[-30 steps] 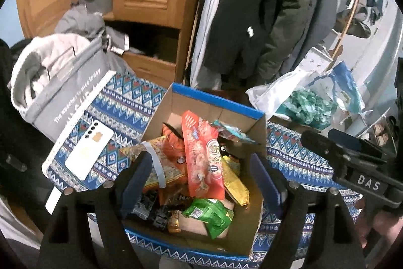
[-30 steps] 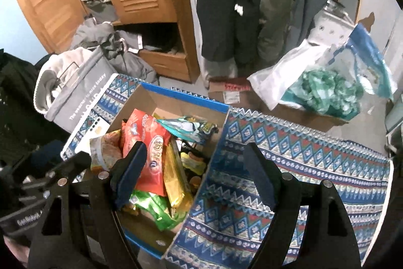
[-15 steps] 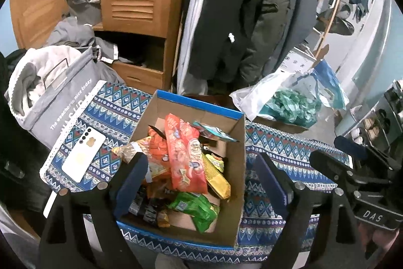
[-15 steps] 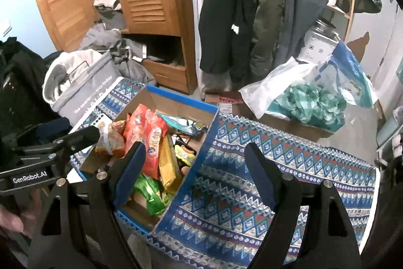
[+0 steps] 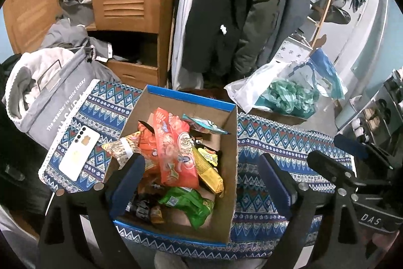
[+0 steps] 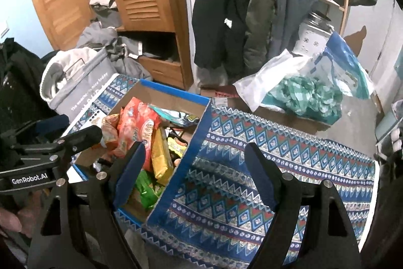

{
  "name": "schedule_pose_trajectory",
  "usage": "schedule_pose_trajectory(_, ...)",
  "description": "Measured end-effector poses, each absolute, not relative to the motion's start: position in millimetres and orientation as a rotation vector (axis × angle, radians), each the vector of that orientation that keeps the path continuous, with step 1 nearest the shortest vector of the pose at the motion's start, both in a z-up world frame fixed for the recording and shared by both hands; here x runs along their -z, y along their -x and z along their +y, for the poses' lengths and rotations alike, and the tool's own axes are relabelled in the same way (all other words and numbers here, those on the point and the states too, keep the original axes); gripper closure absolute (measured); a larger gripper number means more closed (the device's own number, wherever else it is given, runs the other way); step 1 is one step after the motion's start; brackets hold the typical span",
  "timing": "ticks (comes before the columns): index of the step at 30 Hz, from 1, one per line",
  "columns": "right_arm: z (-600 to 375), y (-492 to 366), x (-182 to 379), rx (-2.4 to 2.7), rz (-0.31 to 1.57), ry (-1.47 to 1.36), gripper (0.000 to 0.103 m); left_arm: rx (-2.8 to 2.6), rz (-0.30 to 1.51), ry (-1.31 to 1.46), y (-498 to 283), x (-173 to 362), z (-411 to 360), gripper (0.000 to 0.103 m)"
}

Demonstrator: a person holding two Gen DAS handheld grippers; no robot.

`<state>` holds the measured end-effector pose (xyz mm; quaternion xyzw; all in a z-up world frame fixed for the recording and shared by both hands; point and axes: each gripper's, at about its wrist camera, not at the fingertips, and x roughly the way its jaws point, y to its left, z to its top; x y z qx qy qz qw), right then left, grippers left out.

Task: Organize snacks

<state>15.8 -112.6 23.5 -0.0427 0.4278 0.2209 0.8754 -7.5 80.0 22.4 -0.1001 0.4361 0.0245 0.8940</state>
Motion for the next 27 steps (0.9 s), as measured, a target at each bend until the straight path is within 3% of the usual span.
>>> schedule_pose_trajectory(27,-130,-18,-24,-0.441,0.897,0.069,0.023,-0.045,0.923,0.129,7,-23,60,0.011)
